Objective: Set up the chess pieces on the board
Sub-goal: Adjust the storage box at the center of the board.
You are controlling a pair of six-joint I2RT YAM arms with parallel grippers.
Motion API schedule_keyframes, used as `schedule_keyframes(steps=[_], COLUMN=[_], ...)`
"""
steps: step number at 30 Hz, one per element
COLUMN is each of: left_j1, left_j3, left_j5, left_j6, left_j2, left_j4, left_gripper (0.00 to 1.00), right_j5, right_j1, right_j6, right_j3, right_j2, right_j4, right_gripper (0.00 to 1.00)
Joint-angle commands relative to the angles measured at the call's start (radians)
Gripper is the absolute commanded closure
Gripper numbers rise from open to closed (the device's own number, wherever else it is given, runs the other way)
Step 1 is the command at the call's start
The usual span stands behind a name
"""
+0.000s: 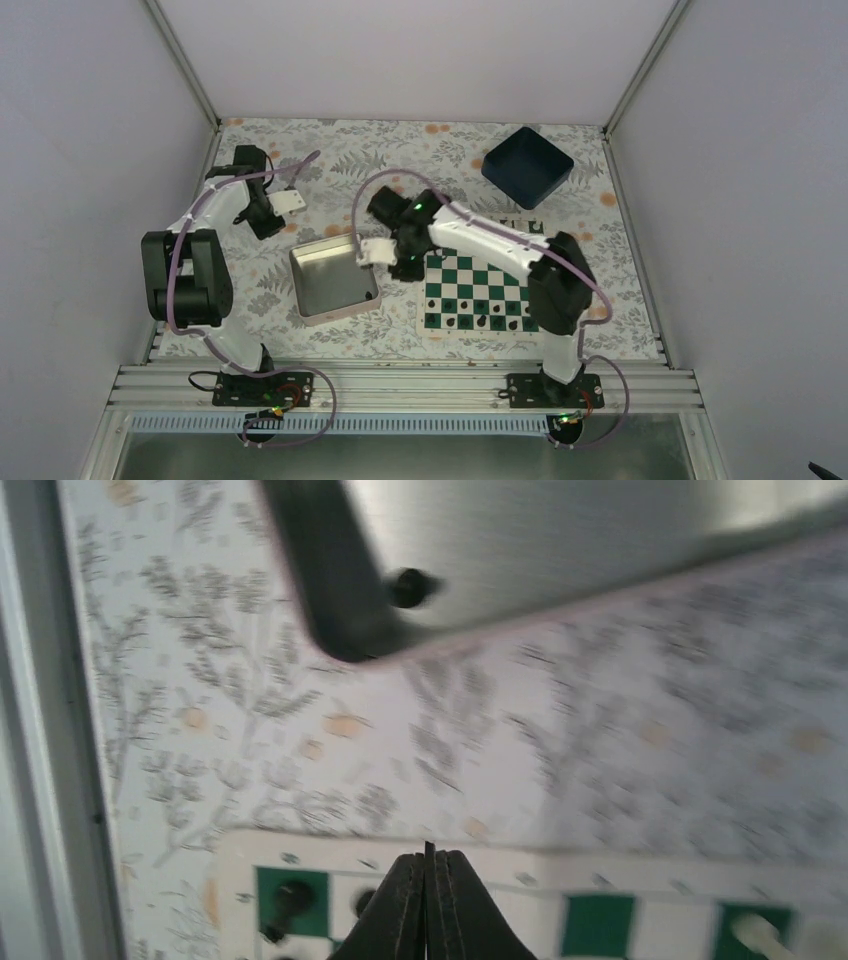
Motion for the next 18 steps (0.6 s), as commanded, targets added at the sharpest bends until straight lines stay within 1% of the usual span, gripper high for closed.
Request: schedule_keyframes(steps=[1,2,3,4,7,13,18], left_j1=[0.001,0.001,0.001,0.001,0.001,0.001,-0.003], left_j3=[-0.034,-0.042,-0.049,-0.056,-0.072,-0.069,-0.055], left_j5=[0.035,0.04,0.046,0.05,0.049,0.075,0.128], left_j6=[0.009,0.011,0.014,0.015,0.015,0.014,0.019], left_j2=[-0.034,-0.036,-0.036,-0.035,-0.025,0.003,0.028], left_j4=[-0.028,-0.031,-0.03,-0.03,-0.022,-0.003,-0.004], left_gripper=[0.88,0.93,0.97,0.98,0.98,0.98,0.98], right_j5=[-0.05,-0.058,-0.065,-0.071,-0.086,-0.097,-0.059], right_j1=[0.102,0.122,0.142,0.158,0.195,0.224,0.231], right_j6=[0.011,0.009,0.008,0.008,0.008,0.012,0.035], right_j3=[0.014,0.015,0.015,0.013,0.015,0.05,0.068], right_j2=[0.076,0.091,0.104,0.114,0.146,0.212,0.264], right_j4=[-0.07,-0.071,-0.071,-0.067,-0.045,-0.015,0.052], right_gripper=[0.96,0.96,0.96,0.96,0.96,0.96,0.96])
